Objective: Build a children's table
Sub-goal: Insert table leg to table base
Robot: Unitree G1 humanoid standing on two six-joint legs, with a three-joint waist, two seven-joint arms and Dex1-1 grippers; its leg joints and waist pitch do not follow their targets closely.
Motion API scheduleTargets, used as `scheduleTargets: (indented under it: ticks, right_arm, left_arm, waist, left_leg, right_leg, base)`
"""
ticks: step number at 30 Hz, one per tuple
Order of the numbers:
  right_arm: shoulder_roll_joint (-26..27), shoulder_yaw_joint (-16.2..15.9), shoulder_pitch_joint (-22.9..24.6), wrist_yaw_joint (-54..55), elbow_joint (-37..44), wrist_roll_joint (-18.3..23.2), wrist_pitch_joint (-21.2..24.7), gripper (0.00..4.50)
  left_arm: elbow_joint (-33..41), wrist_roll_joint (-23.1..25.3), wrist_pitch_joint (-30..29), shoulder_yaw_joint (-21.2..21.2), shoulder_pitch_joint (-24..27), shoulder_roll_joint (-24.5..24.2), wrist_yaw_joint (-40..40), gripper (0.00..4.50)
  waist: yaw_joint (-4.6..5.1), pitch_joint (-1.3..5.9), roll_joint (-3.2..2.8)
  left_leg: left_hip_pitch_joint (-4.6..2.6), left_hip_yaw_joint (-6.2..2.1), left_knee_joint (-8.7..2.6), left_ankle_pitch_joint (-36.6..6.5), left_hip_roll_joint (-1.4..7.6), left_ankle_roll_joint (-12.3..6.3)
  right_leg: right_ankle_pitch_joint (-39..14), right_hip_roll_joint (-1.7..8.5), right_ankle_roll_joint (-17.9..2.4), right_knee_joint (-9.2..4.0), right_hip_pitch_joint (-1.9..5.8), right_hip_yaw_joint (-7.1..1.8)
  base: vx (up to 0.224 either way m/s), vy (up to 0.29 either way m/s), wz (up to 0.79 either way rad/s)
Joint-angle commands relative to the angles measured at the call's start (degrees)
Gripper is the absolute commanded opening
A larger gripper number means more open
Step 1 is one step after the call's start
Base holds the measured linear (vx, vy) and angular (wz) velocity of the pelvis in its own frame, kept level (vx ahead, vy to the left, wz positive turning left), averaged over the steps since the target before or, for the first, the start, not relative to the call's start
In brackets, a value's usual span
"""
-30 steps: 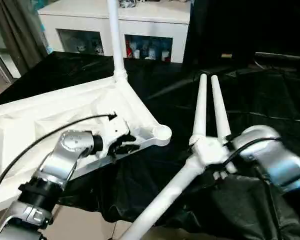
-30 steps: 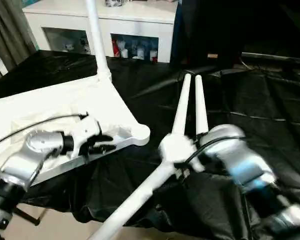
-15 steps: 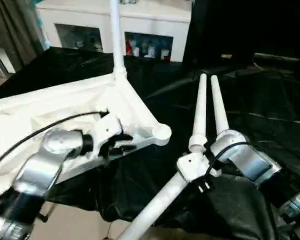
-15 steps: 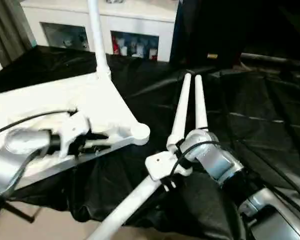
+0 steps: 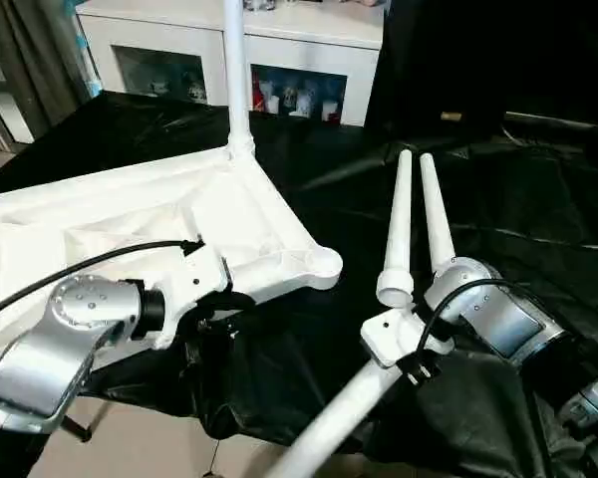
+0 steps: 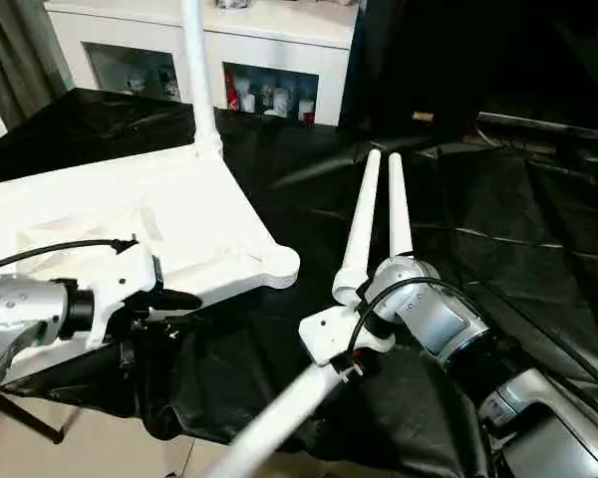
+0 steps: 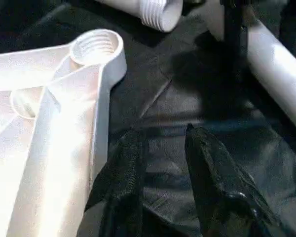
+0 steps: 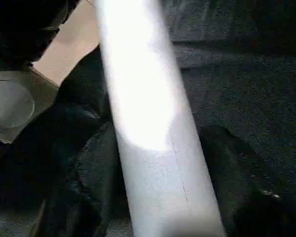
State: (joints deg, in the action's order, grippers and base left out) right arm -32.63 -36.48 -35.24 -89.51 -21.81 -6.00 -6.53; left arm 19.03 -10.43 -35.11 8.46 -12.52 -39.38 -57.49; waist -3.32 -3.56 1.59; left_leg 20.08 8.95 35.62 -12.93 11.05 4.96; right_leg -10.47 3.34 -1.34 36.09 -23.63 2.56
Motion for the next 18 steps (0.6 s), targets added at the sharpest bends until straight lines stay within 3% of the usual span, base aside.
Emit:
scheduleTargets:
  ticks: [1,6,9,10,11,14,16,18]
  right_arm:
    - [0.0,-0.7,1.5,-0.8,-0.2,0.3,0.8,2.36]
    - [0.2,-1.0,2.8,-1.3,0.8,0.6,1.2,1.99]
    - [1.2,-0.1,3.5,-2.3,1.7,2.8,2.4,1.88]
    - [1.9,1.0,3.7,-2.2,2.3,4.5,3.4,1.88]
    - [1.9,1.0,3.7,-2.2,2.3,4.5,3.4,1.85]
    - [2.7,3.8,4.0,-2.2,3.8,8.4,7.0,1.85]
    - [2.6,5.8,4.3,-2.6,4.8,11.2,9.8,1.85]
    - [2.4,7.6,4.6,-2.9,5.6,13.6,12.0,1.84]
  left_arm:
    - [1.5,-0.6,-0.4,-1.4,0.3,-0.1,0.9,1.49]
    - [2.9,-2.1,-1.2,-5.6,0.5,0.1,2.1,1.49]
    - [4.4,-6.0,-2.6,-10.6,-0.8,2.8,5.2,1.49]
    - [5.3,-8.2,-3.3,-13.5,-1.8,4.6,7.4,1.49]
    - [5.3,-8.2,-3.3,-13.5,-1.8,4.6,7.4,1.49]
    - [5.5,-10.6,-3.3,-19.2,-3.7,7.2,11.8,1.49]
    - [4.1,-10.6,-2.8,-22.2,-5.2,7.8,14.3,1.49]
    - [2.5,-9.3,-2.0,-24.3,-6.6,7.6,16.4,1.49]
  waist:
    - [-0.01,3.48,-0.54]
    - [-0.04,3.44,-0.61]
    - [-0.08,3.39,-0.31]
    - [-0.11,3.46,-0.42]
    - [-0.08,3.43,-0.25]
    - [-0.14,3.46,0.10]
    - [-0.05,3.57,0.59]
    - [-0.26,3.59,0.50]
  left_leg:
    - [0.50,-0.08,-4.56,-8.5,1.92,-3.12]
    - [0.41,-0.18,-4.66,-9.3,1.93,-2.92]
    - [0.28,-0.14,-4.73,-10.2,2.00,-2.71]
    - [0.31,-0.13,-4.65,-10.3,1.96,-2.53]
    - [0.33,-0.17,-4.76,-10.6,1.98,-2.46]
    - [0.33,-0.24,-4.75,-11.1,1.89,-2.43]
    - [0.38,-0.25,-4.71,-10.7,1.79,-2.73]
    - [0.46,-0.26,-4.56,-9.3,1.65,-3.01]
  right_leg:
    - [-12.3,3.79,-14.3,-4.03,3.29,-2.61]
    - [-13.2,3.72,-14.0,-4.07,3.20,-2.54]
    - [-13.9,3.72,-14.3,-4.25,3.08,-2.51]
    - [-13.7,3.72,-14.3,-4.05,3.12,-2.52]
    - [-13.8,3.71,-14.3,-4.27,3.15,-2.51]
    - [-14.1,3.62,-13.5,-4.24,3.23,-2.49]
    - [-14.6,3.52,-13.0,-4.27,3.25,-2.42]
    - [-15.2,3.56,-12.2,-4.36,3.22,-2.47]
  base:
    - [0.000,0.000,0.00]
    - [0.000,0.000,0.00]
    - [0.000,0.000,0.00]
    - [0.000,0.000,0.00]
    - [0.000,0.000,0.00]
    - [0.000,0.000,0.00]
    - [0.000,0.000,0.00]
    - [0.000,0.000,0.00]
